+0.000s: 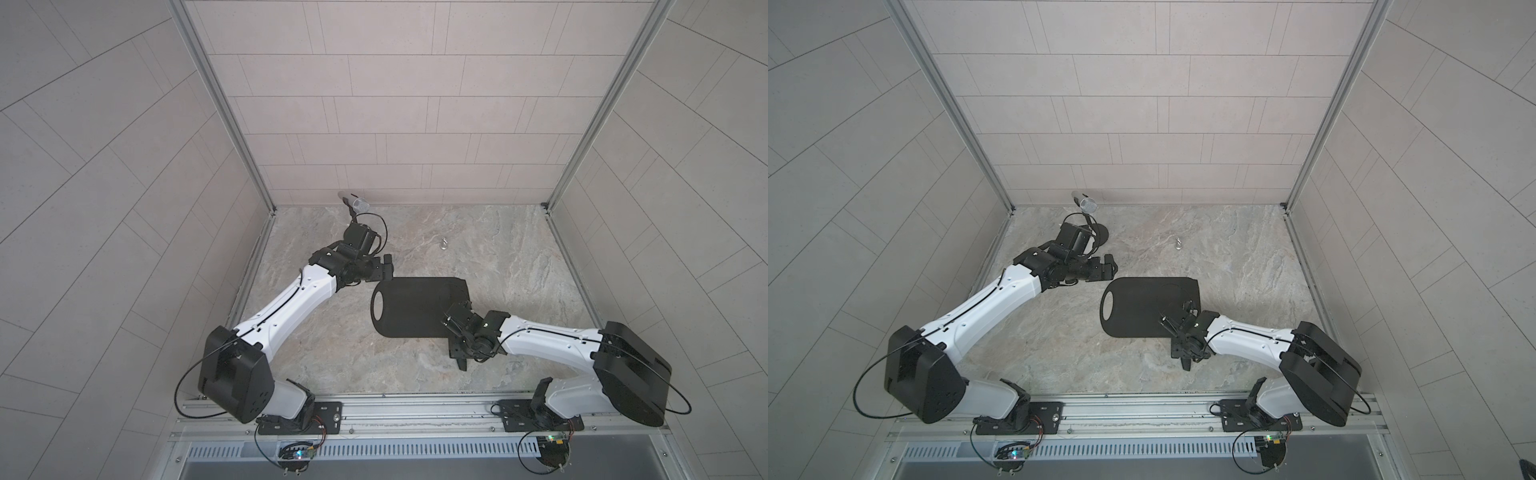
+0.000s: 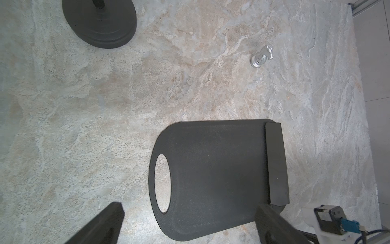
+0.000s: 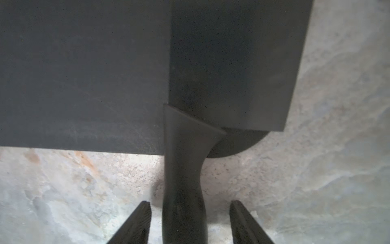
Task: Align the knife with the edge of the cutting board
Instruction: Adjust the knife at the edge of the cutting board.
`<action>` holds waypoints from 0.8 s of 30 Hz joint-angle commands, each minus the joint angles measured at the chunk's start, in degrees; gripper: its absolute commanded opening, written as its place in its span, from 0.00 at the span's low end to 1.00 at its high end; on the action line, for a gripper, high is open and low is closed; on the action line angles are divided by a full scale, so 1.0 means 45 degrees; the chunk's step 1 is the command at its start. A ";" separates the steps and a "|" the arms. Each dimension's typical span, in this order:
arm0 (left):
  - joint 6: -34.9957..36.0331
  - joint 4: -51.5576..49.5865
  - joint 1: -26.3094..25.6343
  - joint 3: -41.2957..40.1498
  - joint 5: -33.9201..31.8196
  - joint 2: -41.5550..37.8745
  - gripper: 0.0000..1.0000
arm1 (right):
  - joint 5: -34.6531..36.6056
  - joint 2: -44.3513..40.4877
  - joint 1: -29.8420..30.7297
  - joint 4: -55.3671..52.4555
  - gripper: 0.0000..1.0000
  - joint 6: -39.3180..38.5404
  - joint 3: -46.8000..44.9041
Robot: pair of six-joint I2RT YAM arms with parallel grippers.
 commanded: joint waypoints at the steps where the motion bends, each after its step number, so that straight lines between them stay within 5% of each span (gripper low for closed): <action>1: 0.0046 -0.0053 -0.0035 -0.0162 -0.0307 -0.0234 1.00 | 0.0021 -0.0660 0.0034 -0.0546 0.70 -0.0407 0.0549; 6: 0.0118 -0.0075 -0.0038 -0.0189 -0.0946 -0.0481 1.00 | -0.0085 -0.1557 -0.0275 -0.1412 0.99 -0.1614 0.1578; 16: 0.0131 0.0008 0.0327 -0.0347 -0.2644 -0.1073 1.00 | -0.1979 -0.4372 -0.3789 -0.1783 1.00 -0.3918 0.2031; 24: -0.0098 0.1058 0.1325 -0.1216 -0.3727 -0.1859 1.00 | -0.3718 -0.3965 -0.7763 -0.1861 1.00 -0.5791 0.2822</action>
